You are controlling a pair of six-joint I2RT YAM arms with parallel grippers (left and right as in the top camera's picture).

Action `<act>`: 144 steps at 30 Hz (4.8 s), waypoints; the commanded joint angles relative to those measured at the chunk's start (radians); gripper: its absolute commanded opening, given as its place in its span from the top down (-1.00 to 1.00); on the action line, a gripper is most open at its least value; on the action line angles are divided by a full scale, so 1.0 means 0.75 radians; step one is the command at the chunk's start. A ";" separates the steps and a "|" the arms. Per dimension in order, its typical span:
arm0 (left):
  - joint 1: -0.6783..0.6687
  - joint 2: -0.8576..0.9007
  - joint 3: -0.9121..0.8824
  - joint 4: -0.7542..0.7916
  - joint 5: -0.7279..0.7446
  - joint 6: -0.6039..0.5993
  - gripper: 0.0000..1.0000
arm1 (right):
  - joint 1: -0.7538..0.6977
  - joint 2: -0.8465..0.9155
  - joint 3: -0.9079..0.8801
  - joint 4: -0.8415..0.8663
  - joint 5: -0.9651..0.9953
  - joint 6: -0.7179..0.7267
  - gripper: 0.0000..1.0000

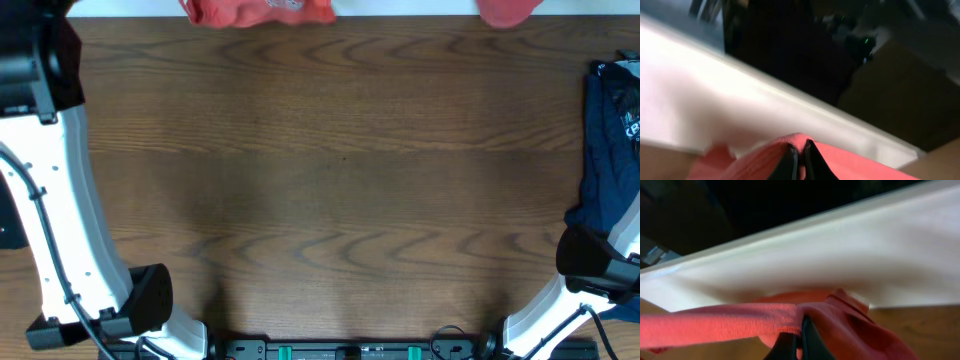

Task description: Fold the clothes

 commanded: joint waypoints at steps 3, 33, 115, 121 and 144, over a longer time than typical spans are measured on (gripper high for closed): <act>0.020 0.066 0.012 -0.211 0.008 0.024 0.88 | -0.020 0.025 0.012 -0.143 0.043 -0.036 0.98; -0.036 0.276 0.000 -1.153 0.007 0.492 0.88 | 0.155 0.207 -0.134 -0.931 0.233 -0.325 0.97; -0.258 -0.692 -1.794 -0.587 -0.295 0.321 0.86 | 0.081 -1.414 -2.510 -0.140 0.539 0.326 0.97; -0.258 -0.692 -1.794 -0.614 -0.237 0.322 0.80 | 0.082 -1.357 -2.514 -0.223 0.518 0.330 0.97; -0.258 -0.679 -1.794 -0.643 -0.026 0.333 0.22 | 0.084 -1.028 -2.514 -0.173 0.483 0.294 0.53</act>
